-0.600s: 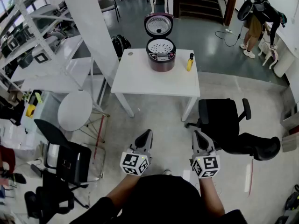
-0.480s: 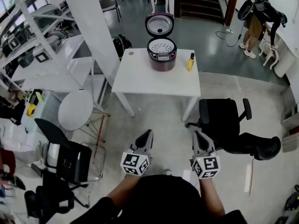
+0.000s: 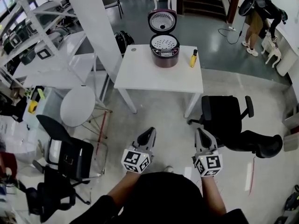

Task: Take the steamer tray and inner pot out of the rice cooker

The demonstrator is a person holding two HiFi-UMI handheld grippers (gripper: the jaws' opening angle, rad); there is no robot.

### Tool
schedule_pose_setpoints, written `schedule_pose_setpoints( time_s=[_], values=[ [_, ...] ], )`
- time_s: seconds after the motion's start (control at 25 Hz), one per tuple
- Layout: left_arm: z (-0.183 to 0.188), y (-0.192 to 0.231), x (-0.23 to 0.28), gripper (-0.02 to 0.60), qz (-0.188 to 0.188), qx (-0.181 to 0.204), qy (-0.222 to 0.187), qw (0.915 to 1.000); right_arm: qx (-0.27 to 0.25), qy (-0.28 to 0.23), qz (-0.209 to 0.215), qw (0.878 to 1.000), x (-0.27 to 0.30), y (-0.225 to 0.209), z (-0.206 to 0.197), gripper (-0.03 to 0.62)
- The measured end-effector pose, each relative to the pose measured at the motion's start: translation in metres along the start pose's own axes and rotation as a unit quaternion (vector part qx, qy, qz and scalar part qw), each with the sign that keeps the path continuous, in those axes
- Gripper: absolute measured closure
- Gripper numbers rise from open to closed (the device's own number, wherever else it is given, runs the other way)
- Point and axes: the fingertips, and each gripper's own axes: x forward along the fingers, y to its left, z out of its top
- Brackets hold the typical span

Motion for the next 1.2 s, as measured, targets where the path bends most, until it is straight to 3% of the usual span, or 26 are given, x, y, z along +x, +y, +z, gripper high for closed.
schedule_pose_setpoints(
  time_s=[0.24, 0.32, 0.36, 0.4, 0.44, 0.8, 0.96, 1.2],
  values=[
    [0.001, 0.001, -0.006, 0.569, -0.003, 0.007, -0.008, 0.9999, -0.007, -0.002, -0.004, 1.0, -0.007, 0.0, -0.001, 0.592],
    [0.001, 0.002, -0.007, 0.498, -0.008, 0.001, -0.007, 0.9999, -0.002, 0.0, -0.004, 1.0, -0.009, -0.002, -0.002, 0.585],
    [0.0, 0.004, -0.007, 0.457, -0.008, -0.006, -0.006, 0.9999, 0.0, 0.002, -0.005, 1.0, -0.01, -0.004, -0.003, 0.525],
    [-0.002, 0.007, -0.007, 0.411, -0.006, -0.012, -0.004, 0.9999, -0.001, 0.004, -0.008, 1.0, -0.011, -0.006, -0.004, 0.406],
    [-0.004, 0.009, -0.008, 0.368, -0.002, -0.015, -0.001, 0.9999, -0.004, 0.006, -0.011, 1.0, -0.012, -0.008, -0.006, 0.376],
    [-0.015, 0.027, -0.013, 0.31, 0.056, -0.016, 0.002, 0.9983, 0.001, 0.027, -0.016, 1.0, -0.018, -0.022, -0.02, 0.365],
    [-0.015, 0.023, -0.007, 0.31, 0.064, -0.014, -0.002, 0.9979, 0.025, 0.026, -0.015, 0.999, -0.015, -0.035, -0.031, 0.365],
    [-0.023, 0.024, -0.007, 0.31, 0.063, -0.013, 0.016, 0.9978, 0.042, 0.064, -0.009, 0.997, -0.007, -0.036, -0.068, 0.367]
  ],
)
